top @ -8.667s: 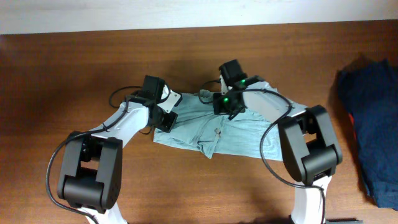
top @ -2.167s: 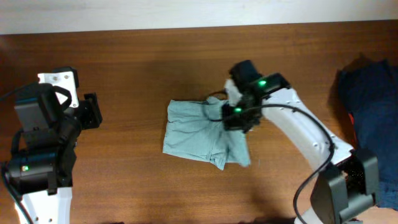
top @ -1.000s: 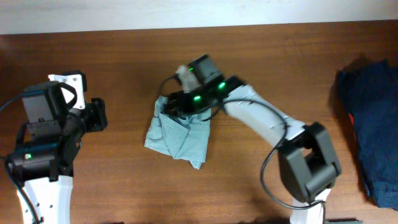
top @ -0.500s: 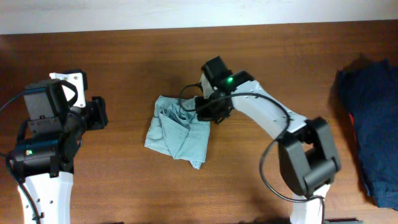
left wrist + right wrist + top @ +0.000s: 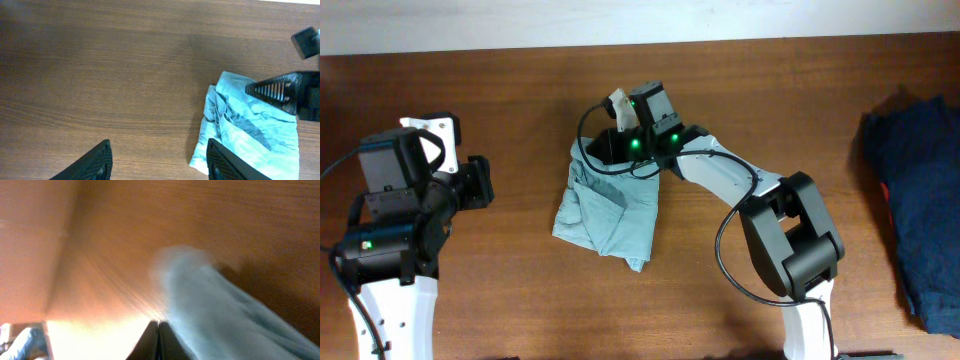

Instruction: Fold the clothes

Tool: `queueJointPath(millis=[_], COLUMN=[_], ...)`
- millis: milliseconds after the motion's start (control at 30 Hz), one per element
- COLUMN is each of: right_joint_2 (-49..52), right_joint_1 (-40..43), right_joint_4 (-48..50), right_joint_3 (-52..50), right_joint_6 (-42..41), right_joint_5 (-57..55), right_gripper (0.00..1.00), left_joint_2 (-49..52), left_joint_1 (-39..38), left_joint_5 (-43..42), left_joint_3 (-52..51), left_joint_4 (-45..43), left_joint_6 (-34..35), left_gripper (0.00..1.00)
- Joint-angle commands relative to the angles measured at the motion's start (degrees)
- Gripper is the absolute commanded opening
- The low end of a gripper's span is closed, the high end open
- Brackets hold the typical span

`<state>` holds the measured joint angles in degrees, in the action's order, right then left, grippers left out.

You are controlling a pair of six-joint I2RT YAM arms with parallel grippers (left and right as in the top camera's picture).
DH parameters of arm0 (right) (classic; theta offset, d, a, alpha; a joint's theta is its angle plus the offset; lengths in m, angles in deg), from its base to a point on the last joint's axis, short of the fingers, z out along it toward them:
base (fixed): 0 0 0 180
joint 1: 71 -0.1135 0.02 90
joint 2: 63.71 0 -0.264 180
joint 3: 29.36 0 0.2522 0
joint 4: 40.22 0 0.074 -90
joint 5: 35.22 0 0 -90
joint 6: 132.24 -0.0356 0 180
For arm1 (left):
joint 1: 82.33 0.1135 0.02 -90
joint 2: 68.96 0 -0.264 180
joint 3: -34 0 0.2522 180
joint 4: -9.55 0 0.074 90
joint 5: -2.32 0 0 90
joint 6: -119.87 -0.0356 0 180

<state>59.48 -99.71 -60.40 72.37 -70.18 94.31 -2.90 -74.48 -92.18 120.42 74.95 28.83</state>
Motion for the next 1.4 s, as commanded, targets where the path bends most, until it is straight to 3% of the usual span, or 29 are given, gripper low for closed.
queueJointPath(millis=[0,133,233,367,533,667,767,867,933,1100,1200,1367], right_joint_2=[-1.7,-4.3,-5.8,-5.7,-4.9,-3.5,-4.7,-6.7,-8.4,-11.1,-9.9,-2.6], right_joint_1=[2.1,4.2,5.3,1.8,-5.4,-10.3,-13.5,-14.0,-13.1,-7.3,-4.3,-3.1], right_joint_4=[0.4,-14.8,-34.6,-44.9,-43.6,-38.4,-30.3,-30.3,-31.4,-37.6,-38.6,-38.2], right_joint_3=[0.6,0.9,0.9,0.8,0.8,0.7,1.2,2.4,2.5,2.5,2.2,1.4], right_joint_6=[-1.7,0.9,7.7,11.2,11.2,11.5,26.6,29.3,29.0,20.0,19.9,12.5], right_joint_5=[10.7,8.2,-1.4,-10.9,-19.1,-18.7,6.1,10.9,7.7,-18.5,-19.5,-22.4], right_gripper=[0.05,0.05,0.04,0.04,0.04,0.04,0.04,0.04,0.04,0.04,0.04,0.04], left_joint_2=[0.0,0.0,0.0,0.0,0.0,0.0,0.0,0.0,0.0,0.0,0.0,0.0], left_joint_1=[0.2,0.2,0.2,0.2,0.2,0.2,0.2,0.2,0.2,0.2,0.2,0.2], left_joint_5=[-0.6,-0.6,-0.6,-0.6,-0.6,-0.6,-0.6,-0.6,-0.5,-0.4,-0.4,-0.4], left_joint_3=[0.9,0.9,0.9,0.9,0.9,0.9,0.9,0.9,0.9,0.9,0.9,0.9], left_joint_4=[0.1,0.1,0.1,0.0,0.2,0.5,0.5,0.5,0.5,0.7,0.7,0.7], left_joint_6=[-0.7,-0.7,-0.7,-0.7,-0.7,-0.7,-0.7,-0.7,-0.7,-0.7,-0.7,-0.7], left_gripper=[0.6,0.6,0.6,0.6,0.6,0.6,0.6,0.6,0.6,0.6,0.6,0.6])
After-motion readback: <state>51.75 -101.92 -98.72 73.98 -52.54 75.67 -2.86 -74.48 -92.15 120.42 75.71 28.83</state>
